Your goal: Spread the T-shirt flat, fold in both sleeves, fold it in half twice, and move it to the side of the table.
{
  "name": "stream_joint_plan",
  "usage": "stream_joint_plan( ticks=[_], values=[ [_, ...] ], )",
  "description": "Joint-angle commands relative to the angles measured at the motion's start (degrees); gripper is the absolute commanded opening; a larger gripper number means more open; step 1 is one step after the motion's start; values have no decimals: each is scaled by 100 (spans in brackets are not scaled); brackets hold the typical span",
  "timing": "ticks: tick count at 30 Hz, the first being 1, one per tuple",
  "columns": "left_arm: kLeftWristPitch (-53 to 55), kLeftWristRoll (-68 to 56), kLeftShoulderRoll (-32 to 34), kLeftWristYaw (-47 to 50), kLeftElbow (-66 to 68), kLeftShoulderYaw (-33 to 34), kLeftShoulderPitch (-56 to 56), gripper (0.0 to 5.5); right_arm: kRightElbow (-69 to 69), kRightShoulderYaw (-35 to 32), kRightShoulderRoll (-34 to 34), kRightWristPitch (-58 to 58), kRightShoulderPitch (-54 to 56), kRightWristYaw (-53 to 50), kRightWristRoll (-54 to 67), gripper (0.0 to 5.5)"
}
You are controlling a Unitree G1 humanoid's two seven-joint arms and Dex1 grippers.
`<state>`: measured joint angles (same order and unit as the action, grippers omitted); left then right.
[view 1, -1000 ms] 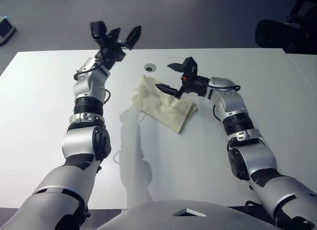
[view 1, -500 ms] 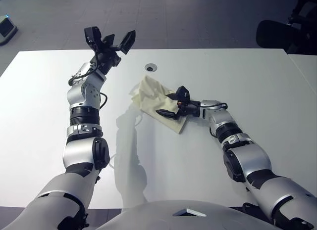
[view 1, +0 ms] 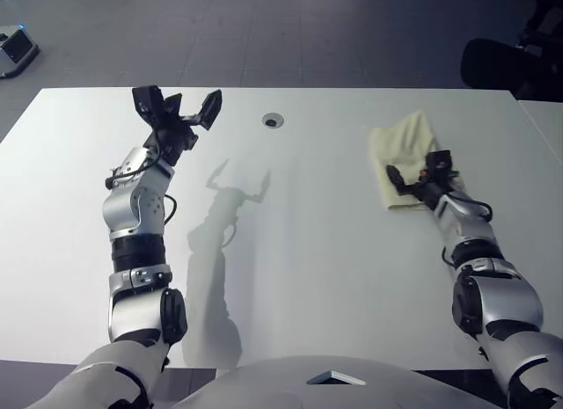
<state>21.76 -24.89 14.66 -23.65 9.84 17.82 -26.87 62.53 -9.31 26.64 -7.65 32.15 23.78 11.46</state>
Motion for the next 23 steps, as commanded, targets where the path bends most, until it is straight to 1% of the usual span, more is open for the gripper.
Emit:
stream_joint_plan(
  ticks=[1, 7, 10, 12, 14, 16, 18, 20, 21, 23],
  values=[
    [503, 57, -77, 560, -1200, -101, 832, 540, 607, -215, -22, 1058, -2165, -564, -14, 537],
    [540, 51, -77, 758, -1407, -138, 1013, 540, 129, -249, 301, 1162, -2394, -365, 55, 537],
    [488, 95, -33, 816, -1446, -145, 1070, 540, -505, -178, 520, 1157, -2535, -83, 84, 537],
    [443, 164, -16, 907, -1560, -169, 1122, 540, -1728, -210, 691, 1141, -2670, 19, 217, 537],
    [439, 344, 48, 1106, -1760, -201, 1191, 540, -3588, -133, 866, 1321, -2830, -86, 199, 537],
    [445, 661, 135, 1417, -2033, -243, 1267, 540, -5522, -52, 840, 1922, -2811, -366, 357, 537],
    [562, 970, 150, 1749, -2488, -319, 1427, 540, -7277, 96, 419, 2729, -2629, -958, 760, 537],
    [721, 1204, 51, 1965, -3044, -564, 1716, 540, -8388, 466, -288, 3175, -2613, -1646, 765, 537],
    [774, 1275, -6, 2031, -3206, -672, 1810, 540, -8619, 625, -532, 3281, -2633, -1847, 656, 537],
    [938, 1351, -179, 2191, -3345, -893, 1873, 540, -8626, 850, -1168, 3282, -2611, -2296, 446, 537]
  ],
)
